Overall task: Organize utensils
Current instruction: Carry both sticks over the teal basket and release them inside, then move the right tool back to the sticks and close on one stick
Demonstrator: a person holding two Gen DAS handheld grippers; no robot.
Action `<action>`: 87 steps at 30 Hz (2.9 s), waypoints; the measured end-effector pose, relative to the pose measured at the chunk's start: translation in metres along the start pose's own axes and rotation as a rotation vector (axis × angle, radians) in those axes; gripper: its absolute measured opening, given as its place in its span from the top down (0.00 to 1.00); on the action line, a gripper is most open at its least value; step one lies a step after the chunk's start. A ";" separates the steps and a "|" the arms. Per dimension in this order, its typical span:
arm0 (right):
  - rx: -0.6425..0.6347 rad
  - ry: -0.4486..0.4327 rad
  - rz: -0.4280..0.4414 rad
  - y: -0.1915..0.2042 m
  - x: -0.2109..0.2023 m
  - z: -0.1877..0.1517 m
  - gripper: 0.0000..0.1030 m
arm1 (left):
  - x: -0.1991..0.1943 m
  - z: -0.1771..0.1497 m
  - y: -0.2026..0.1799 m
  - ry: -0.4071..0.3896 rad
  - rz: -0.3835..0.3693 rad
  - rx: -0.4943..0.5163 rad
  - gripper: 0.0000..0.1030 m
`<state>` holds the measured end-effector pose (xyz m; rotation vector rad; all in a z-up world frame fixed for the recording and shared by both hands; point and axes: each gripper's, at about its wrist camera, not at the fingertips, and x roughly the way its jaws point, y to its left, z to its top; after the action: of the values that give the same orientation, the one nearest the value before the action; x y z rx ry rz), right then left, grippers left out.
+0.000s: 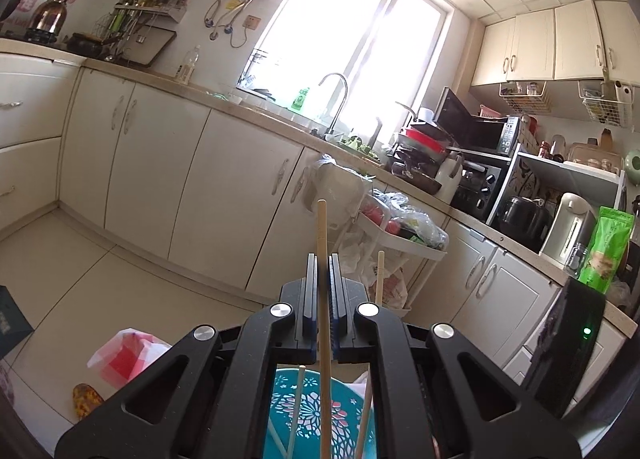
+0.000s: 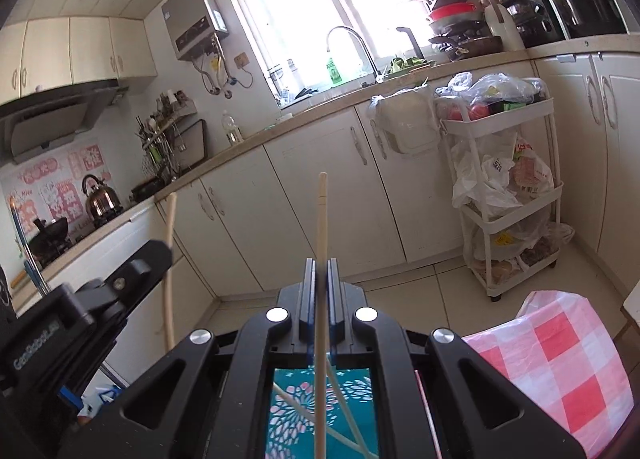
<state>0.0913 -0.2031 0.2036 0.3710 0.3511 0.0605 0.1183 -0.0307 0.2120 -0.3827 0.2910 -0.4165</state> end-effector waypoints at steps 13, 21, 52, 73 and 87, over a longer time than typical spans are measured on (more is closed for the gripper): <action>0.001 0.138 -0.027 -0.023 -0.003 -0.038 0.75 | 0.021 -0.052 0.026 0.184 0.120 0.043 0.93; -0.014 0.165 -0.083 -0.029 -0.102 -0.072 0.51 | -0.072 -0.072 0.013 0.185 0.257 0.149 0.33; -0.085 0.274 -0.134 -0.001 -0.241 -0.148 0.40 | -0.234 -0.110 -0.020 0.239 0.395 0.258 0.08; -0.172 0.518 -0.176 -0.032 -0.123 -0.196 0.74 | -0.211 -0.152 0.021 0.384 0.447 0.197 0.08; -0.243 0.604 -0.175 -0.027 -0.087 -0.217 0.85 | -0.206 -0.164 0.029 0.421 0.448 0.179 0.08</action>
<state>-0.0654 -0.1642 0.0328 0.0708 0.9621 0.0423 -0.1094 0.0360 0.0946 -0.0432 0.7276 -0.0747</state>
